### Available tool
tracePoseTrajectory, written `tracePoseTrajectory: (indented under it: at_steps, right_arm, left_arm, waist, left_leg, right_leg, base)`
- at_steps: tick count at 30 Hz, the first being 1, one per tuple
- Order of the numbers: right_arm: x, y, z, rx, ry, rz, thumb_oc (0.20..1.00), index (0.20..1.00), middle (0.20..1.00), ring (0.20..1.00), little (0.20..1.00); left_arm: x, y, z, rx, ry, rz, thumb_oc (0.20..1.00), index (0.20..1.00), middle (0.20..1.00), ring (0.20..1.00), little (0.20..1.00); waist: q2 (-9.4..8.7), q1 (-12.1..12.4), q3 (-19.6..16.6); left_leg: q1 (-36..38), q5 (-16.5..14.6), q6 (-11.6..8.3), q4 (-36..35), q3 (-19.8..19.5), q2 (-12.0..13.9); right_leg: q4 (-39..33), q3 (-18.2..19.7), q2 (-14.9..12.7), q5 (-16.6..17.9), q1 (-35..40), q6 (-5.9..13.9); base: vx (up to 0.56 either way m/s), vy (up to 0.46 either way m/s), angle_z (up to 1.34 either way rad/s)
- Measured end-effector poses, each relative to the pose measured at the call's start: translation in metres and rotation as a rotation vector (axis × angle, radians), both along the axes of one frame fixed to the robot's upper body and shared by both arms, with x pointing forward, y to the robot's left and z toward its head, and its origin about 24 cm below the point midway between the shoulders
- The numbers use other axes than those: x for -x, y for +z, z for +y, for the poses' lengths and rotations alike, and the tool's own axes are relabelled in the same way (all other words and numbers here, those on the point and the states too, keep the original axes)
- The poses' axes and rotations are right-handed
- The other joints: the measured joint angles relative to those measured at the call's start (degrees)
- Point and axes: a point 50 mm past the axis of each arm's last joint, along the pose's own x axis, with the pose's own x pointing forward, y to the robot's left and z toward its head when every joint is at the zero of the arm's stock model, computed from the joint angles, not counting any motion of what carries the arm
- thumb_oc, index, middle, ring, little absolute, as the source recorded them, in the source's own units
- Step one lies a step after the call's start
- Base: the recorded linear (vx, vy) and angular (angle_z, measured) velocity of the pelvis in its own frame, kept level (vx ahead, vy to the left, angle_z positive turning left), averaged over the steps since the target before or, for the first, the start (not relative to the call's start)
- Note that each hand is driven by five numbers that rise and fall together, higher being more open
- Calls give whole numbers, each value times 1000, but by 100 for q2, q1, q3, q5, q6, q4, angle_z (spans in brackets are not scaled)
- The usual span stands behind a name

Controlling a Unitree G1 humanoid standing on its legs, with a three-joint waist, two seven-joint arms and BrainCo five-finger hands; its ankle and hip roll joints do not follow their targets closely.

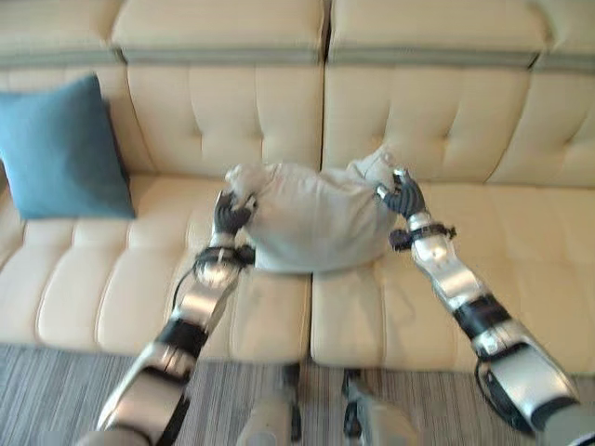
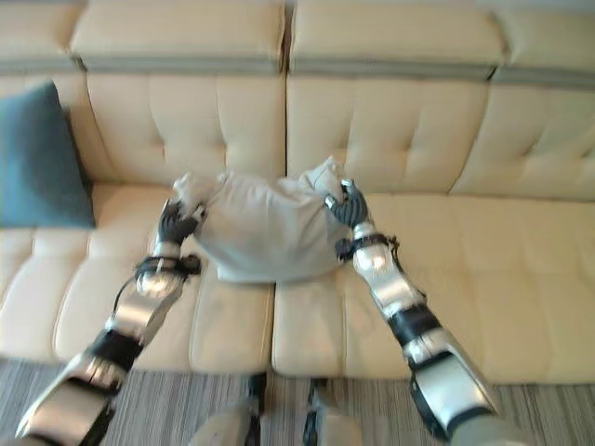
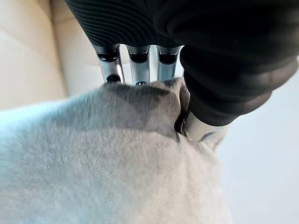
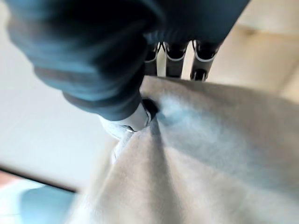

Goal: Pick up all the scattered cushions and arrange them neatly on the sofa.

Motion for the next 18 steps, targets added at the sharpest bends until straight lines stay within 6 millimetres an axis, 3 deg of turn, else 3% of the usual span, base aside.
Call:
tracePoseTrajectory:
  at_steps: [1, 6, 10, 15, 18]
  right_arm:
    - [0, 9, 3, -11, 0, -39, 1000, 1000, 1000, 1000, 1000]
    - [-5, 31, 5, 51, -14, -102, 1000, 1000, 1000, 1000, 1000]
    - [-7, 46, 2, 136, -15, -143, 1000, 1000, 1000, 1000, 1000]
    - [-3, 73, -29, 161, -88, -222, 1000, 1000, 1000, 1000, 1000]
    - [9, 87, -45, 123, -104, -297, 1000, 1000, 1000, 1000, 1000]
  left_arm:
    - [-1, 10, 1, 15, 14, -42, 1000, 1000, 1000, 1000, 1000]
    - [-10, 31, 16, -50, 63, -81, 1000, 1000, 1000, 1000, 1000]
    - [-10, 49, 38, -107, 96, -114, 1000, 1000, 1000, 1000, 1000]
    - [-1, 69, 55, -131, 98, -185, 1000, 1000, 1000, 1000, 1000]
    - [13, 75, 62, -63, 101, -267, 1000, 1000, 1000, 1000, 1000]
  waist:
    - [3, -21, 42]
    - [4, -66, 45]
    - [3, -87, 46]
    - [2, -65, 45]
    - [-3, -74, 42]
  left_leg:
    - [23, 32, -18, -92, -7, 19]
    - [50, 49, -2, -171, -15, 55]
    - [40, 45, 25, -185, 9, 83]
    - [38, 20, 55, -187, 44, 68]
    - [100, 17, 60, -187, 45, 66]
  right_leg:
    - [-1, 3, 22, 3, -22, -3]
    - [-1, 11, 96, -20, -34, -47]
    - [-2, 43, 103, 3, -57, -82]
    - [-1, 210, 97, 7, -51, -87]
    - [0, 253, 94, 7, 21, -87]
  base:
    - [-34, 12, -1]
    - [2, 11, -1]
    - [55, 31, -2]
    - [91, 18, 1]
    - [109, 23, 3]
